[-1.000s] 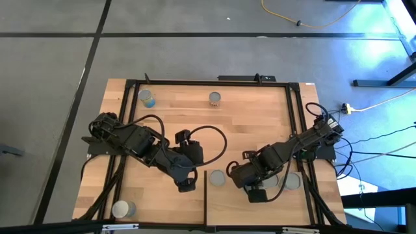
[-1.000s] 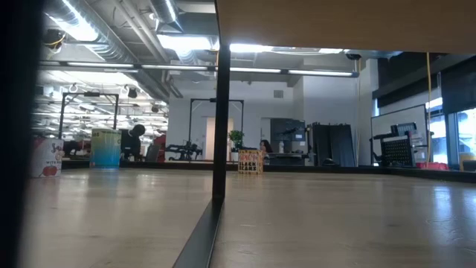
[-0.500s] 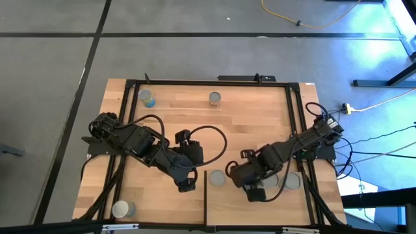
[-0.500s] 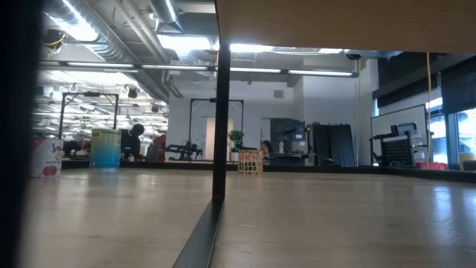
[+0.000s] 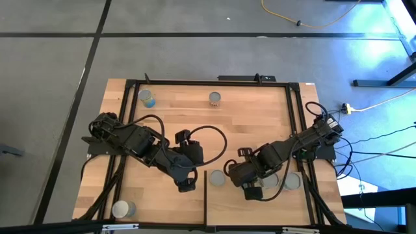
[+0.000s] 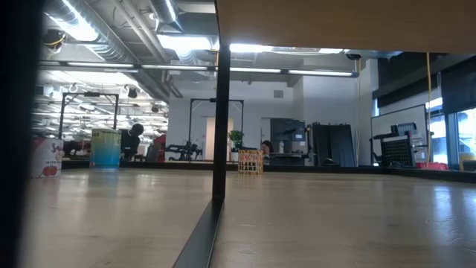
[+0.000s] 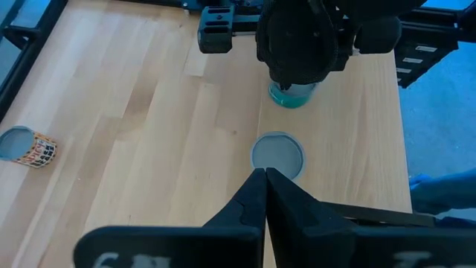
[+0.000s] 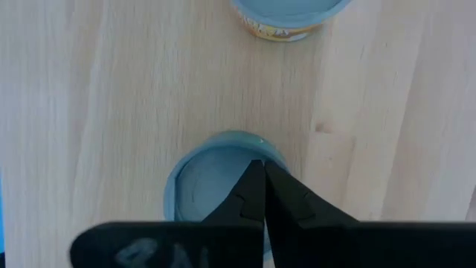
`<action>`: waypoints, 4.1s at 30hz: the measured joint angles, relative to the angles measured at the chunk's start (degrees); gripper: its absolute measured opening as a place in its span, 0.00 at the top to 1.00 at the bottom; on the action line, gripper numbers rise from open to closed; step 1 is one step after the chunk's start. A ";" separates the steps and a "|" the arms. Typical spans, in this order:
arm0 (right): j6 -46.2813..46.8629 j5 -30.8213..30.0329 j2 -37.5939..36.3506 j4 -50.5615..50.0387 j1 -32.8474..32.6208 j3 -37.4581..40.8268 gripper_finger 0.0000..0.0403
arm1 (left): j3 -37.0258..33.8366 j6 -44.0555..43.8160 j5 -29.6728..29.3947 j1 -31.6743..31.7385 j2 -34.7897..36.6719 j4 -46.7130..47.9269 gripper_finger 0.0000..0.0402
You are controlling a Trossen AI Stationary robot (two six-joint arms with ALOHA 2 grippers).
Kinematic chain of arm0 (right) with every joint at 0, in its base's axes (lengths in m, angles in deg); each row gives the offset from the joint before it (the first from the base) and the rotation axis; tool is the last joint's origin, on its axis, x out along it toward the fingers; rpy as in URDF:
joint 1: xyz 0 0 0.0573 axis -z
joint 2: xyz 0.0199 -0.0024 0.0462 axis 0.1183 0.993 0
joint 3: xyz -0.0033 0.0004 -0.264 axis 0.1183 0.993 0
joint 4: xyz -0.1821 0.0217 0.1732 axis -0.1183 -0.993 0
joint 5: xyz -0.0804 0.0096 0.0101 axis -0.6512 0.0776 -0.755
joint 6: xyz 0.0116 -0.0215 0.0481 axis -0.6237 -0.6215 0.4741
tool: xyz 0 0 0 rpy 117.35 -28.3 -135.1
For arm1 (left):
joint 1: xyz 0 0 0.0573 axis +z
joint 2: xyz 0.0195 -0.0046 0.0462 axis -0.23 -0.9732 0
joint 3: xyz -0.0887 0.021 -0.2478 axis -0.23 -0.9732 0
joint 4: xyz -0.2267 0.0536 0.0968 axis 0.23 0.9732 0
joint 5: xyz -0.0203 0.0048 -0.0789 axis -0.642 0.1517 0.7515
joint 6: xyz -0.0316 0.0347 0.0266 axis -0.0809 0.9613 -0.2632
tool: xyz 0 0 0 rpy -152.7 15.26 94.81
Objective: Pick and place cans onto a shelf
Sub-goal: Adjust the green tuna can on the shelf, then put the yellow canned black beans on the shelf
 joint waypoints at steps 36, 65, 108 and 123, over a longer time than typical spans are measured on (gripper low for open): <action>-1.26 -20.80 -0.33 -14.11 -0.02 -31.59 1.00 | -1.46 -11.28 17.47 -2.13 0.47 12.91 0.87; -7.18 -26.38 -13.01 -17.68 -0.11 -35.12 1.00 | -4.22 -1.48 7.65 19.78 5.40 12.84 0.81; -10.32 -39.92 -20.78 -17.70 2.80 -35.10 0.99 | -21.48 94.44 30.77 60.11 2.16 -7.26 0.81; -4.02 -51.70 -20.72 -17.68 4.12 -30.26 1.00 | -32.27 107.25 42.76 61.89 2.16 -18.96 0.81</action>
